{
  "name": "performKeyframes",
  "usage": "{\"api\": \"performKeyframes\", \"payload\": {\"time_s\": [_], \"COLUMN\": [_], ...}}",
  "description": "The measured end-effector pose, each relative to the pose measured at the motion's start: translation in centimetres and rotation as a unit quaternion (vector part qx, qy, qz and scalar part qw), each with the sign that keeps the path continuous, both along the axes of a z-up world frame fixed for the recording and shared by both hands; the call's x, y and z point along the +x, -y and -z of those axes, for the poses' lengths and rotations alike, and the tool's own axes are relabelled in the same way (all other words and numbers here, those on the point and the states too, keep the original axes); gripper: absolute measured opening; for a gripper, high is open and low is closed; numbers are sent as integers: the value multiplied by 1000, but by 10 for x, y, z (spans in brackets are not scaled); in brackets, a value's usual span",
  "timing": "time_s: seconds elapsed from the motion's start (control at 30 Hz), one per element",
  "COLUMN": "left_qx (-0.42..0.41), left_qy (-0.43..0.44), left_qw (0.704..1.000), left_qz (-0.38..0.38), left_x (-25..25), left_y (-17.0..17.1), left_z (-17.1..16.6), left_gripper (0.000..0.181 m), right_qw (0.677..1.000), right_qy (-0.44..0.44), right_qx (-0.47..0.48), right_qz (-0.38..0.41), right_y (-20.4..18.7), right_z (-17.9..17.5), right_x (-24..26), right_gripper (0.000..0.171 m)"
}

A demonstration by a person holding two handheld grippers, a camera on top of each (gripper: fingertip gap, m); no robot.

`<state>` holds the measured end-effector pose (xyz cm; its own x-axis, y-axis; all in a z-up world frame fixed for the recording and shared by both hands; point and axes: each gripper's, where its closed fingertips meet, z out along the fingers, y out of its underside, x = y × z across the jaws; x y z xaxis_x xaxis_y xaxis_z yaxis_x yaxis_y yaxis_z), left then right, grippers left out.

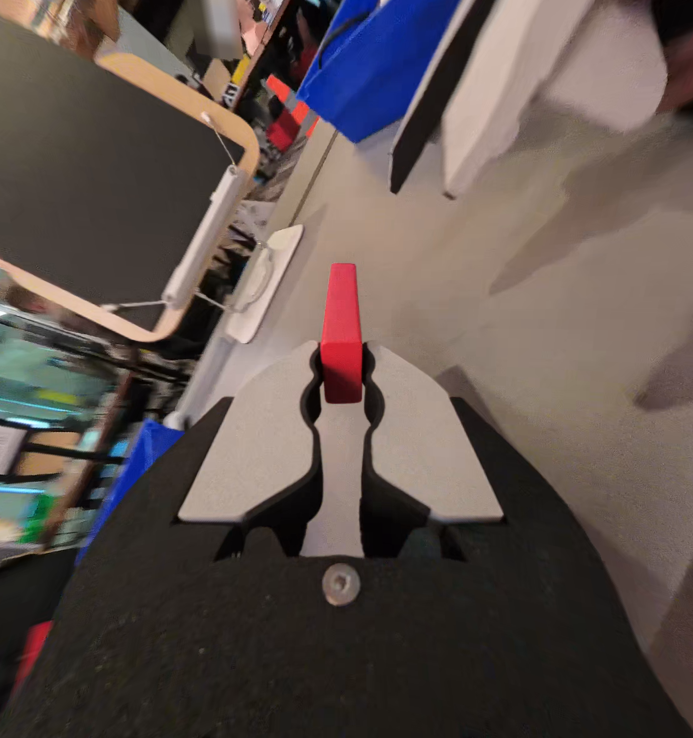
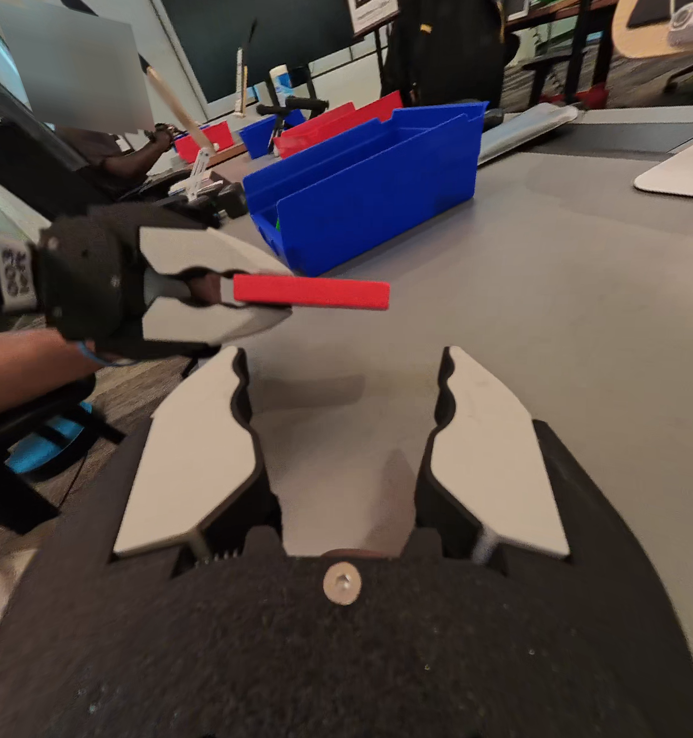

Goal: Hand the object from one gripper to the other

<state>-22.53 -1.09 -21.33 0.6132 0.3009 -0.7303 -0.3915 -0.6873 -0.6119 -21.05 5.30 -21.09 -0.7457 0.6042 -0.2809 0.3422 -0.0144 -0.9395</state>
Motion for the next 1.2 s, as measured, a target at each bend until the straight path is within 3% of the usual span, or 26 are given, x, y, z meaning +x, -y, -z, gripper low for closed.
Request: {"api": "performKeyframes", "payload": {"time_s": [0.13,0.4,0.77,0.87,1.0,1.07,1.13,1.2], "left_qx": [-71,-129,-86,-68,-35,28,101,190], "left_qy": [-75,-144,-97,-69,-53,19,182,381], "left_qw": [995,981,992,995,997,999,978,902], "left_qz": [-6,-25,-3,-27,-39,-37,-1,69], "left_x": [10,18,32,29,22,18,24,42], "left_y": [-13,-26,-36,-31,-18,-15,-20,-30], "left_z": [7,8,10,8,-2,-6,2,0], "left_gripper": [17,17,18,35,38,36,36,48], "right_qw": [1000,999,998,997,989,982,979,980], "right_qy": [1,35,4,-9,-53,-86,-125,-161], "right_qx": [17,-1,48,76,133,157,156,117], "right_qz": [5,25,-26,-7,45,55,36,-5], "right_y": [19,25,26,14,-18,-28,-25,-13], "right_z": [4,15,16,17,16,11,2,-15], "right_x": [5,0,6,1,-14,-17,-11,5], "right_gripper": [101,104,102,102,101,101,101,101]}}
